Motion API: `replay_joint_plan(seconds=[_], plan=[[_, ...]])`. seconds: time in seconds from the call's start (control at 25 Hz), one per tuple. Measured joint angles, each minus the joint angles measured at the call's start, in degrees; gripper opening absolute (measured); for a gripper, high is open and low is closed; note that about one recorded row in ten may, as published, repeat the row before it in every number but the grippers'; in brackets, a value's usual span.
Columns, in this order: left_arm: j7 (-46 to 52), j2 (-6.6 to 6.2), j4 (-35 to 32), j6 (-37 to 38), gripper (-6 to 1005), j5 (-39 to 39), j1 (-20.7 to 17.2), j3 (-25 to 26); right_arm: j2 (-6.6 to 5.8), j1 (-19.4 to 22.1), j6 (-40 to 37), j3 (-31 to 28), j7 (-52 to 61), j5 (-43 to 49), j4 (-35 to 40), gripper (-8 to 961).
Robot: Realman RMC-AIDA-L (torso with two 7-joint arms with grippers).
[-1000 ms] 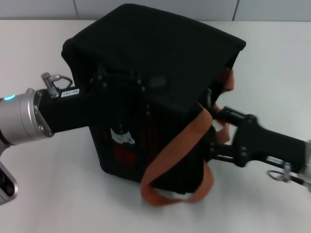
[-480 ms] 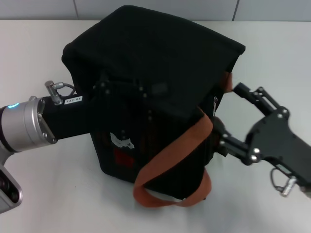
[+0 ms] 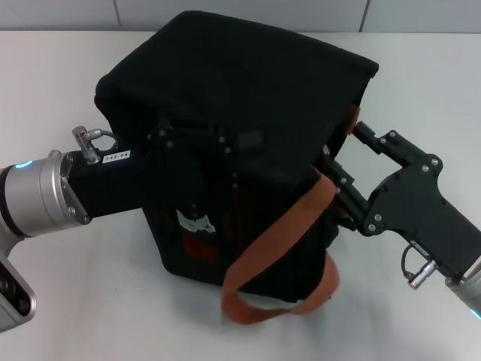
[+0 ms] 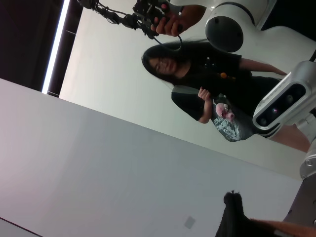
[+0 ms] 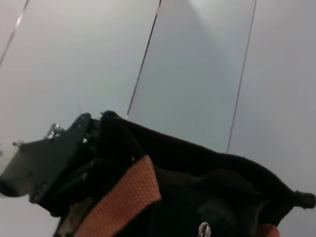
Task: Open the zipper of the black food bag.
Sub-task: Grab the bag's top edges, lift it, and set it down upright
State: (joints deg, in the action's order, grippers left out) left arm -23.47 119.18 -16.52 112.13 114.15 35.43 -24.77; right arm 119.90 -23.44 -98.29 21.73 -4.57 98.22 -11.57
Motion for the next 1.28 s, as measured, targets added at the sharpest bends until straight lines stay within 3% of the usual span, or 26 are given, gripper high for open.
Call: replay_joint_plan(seconds=[0.2,0.4,0.64,0.96,1.16,1.28], plan=[[0.0,0.0,0.1,0.0,113,0.0,0.0,0.0,-0.01,0.1,0.4,-1.8,-2.7,0.1,-1.0,501],[0.1,0.0,0.1,0.2,111,0.0,0.1,0.0,-0.03,0.1,-0.7,-1.5,-5.6,0.4,-1.5,454],[0.2,0.0,0.1,0.5,111,0.1,0.1,0.0,-0.03,0.5,-0.2,-2.1,-13.6,0.4,-4.6,242],[0.6,-0.01,0.1,0.8,111,0.1,0.5,0.0,-0.07,2.1,-1.6,-1.6,-16.9,0.8,-5.6,168],[0.7,0.0,0.4,0.7,111,0.0,0.9,0.0,-0.14,5.8,-7.8,-1.5,-17.0,1.3,-5.1,221],[0.7,0.0,0.8,0.5,111,0.0,1.1,0.1,-0.07,6.6,-8.6,-1.6,-17.5,1.9,-4.5,357]])
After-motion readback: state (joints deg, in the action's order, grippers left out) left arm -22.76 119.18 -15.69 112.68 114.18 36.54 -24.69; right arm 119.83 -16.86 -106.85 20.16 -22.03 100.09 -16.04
